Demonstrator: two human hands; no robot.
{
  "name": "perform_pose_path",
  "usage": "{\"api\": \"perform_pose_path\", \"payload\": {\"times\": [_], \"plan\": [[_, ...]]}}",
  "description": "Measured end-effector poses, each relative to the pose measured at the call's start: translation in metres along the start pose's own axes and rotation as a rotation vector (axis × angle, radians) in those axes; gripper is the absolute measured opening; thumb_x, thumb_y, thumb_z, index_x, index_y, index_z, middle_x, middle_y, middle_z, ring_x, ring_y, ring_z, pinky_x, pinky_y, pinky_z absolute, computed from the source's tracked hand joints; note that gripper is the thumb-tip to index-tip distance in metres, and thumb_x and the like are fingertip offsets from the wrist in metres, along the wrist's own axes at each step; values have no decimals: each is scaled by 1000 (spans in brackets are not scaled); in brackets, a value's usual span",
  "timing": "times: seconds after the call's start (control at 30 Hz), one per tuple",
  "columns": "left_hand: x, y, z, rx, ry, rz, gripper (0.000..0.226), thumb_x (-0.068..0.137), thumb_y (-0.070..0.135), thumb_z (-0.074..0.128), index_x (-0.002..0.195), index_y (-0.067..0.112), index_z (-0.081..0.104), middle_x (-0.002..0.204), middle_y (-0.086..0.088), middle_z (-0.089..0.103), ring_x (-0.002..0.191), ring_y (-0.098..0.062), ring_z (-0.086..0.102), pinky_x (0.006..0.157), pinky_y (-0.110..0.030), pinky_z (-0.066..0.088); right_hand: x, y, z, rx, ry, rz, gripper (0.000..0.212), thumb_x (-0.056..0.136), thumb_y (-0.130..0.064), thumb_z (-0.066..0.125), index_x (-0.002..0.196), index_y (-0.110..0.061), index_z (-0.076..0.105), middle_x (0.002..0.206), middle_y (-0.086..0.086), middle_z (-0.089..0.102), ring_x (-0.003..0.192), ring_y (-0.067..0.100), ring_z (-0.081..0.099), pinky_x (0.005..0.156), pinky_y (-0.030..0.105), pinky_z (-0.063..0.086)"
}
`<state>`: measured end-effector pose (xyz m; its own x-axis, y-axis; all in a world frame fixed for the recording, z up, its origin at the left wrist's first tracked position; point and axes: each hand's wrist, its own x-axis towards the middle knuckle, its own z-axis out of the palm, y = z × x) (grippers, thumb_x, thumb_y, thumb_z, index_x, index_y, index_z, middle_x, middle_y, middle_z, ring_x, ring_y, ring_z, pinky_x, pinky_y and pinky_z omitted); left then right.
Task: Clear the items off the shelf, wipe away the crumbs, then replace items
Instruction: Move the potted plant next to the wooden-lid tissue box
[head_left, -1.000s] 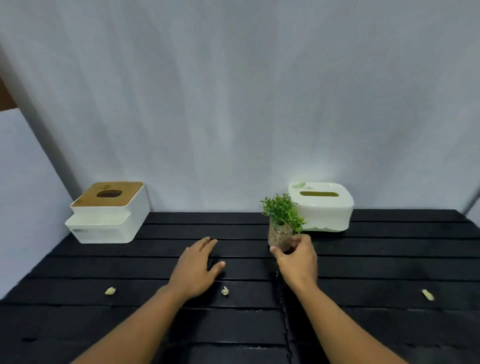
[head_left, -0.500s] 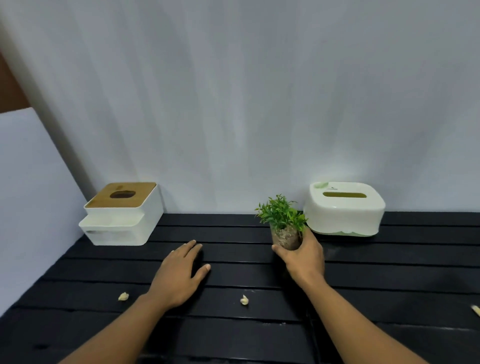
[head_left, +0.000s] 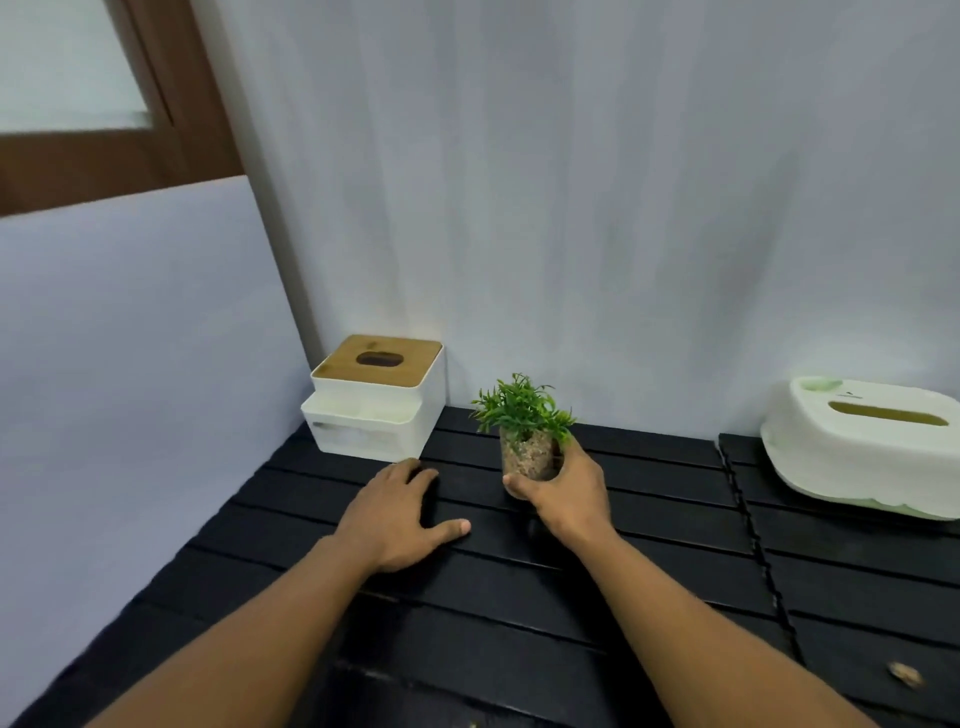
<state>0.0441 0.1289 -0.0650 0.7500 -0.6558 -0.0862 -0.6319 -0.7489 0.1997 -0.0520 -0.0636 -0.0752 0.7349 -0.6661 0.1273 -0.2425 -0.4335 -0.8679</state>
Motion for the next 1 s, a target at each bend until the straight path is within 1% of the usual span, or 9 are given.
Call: {"api": "perform_pose_path", "payload": {"times": [0.2,0.33,0.5,0.7,0.8,0.83,0.9,0.97,1.0], "plan": [[3,-5,6,6,50,14,91,73,81,43,145,26,33,154,-3,26,141,-21,23,115,-39,24,13,-13,29,16,-9,-16,65,59,-35,87,116,-24,57,109,-3,66,101,18,62,81,26,46],[3,-7,8,19,64,16,90,75,80,43,145,26,32,154,-4,26,141,-22,22,115,-40,23,16,-15,42,-31,0,-31,71,56,-46,86,117,-26,56,112,-3,67,104,20,62,84,32,50],[2,-8,11,10,61,12,90,75,81,41,146,26,32,154,-4,25,142,-22,20,116,-41,20,12,-12,46,-64,-14,-83,74,56,-53,84,118,-26,54,111,-3,67,104,19,62,82,33,50],[0,-6,8,8,45,-4,89,76,79,42,146,26,31,156,-2,23,143,-22,19,116,-42,21,11,-4,33,-7,-182,-80,74,62,-27,87,126,-25,50,116,-7,62,106,11,56,91,26,44],[-5,0,7,6,28,-22,85,78,77,42,144,26,35,155,-3,26,141,-24,24,115,-42,24,5,4,10,-54,-170,-37,66,73,-22,80,131,-25,49,113,-8,57,106,11,53,94,28,45],[-8,3,7,0,54,-13,81,78,77,42,141,26,41,152,-2,33,138,-23,31,113,-40,27,3,8,-1,-77,-150,-30,60,75,-21,77,129,-25,51,113,-7,58,106,11,55,94,29,46],[-13,14,6,-46,166,21,71,78,76,37,127,28,55,132,4,51,121,-18,48,102,-35,37,-1,14,-27,-117,-105,-33,47,80,-20,72,123,-24,56,109,-5,61,102,12,58,92,29,49],[-16,33,3,-103,246,64,66,76,74,31,113,29,61,113,10,56,106,-13,54,93,-33,41,-4,19,-59,-135,-48,-43,38,82,-19,68,119,-22,59,104,-5,61,95,10,59,88,28,50],[-16,45,2,-118,265,95,63,77,72,31,111,29,61,109,11,56,103,-13,55,90,-33,42,-5,21,-78,-140,-10,-51,35,83,-19,67,117,-22,60,101,-6,61,91,9,59,85,25,50]]}}
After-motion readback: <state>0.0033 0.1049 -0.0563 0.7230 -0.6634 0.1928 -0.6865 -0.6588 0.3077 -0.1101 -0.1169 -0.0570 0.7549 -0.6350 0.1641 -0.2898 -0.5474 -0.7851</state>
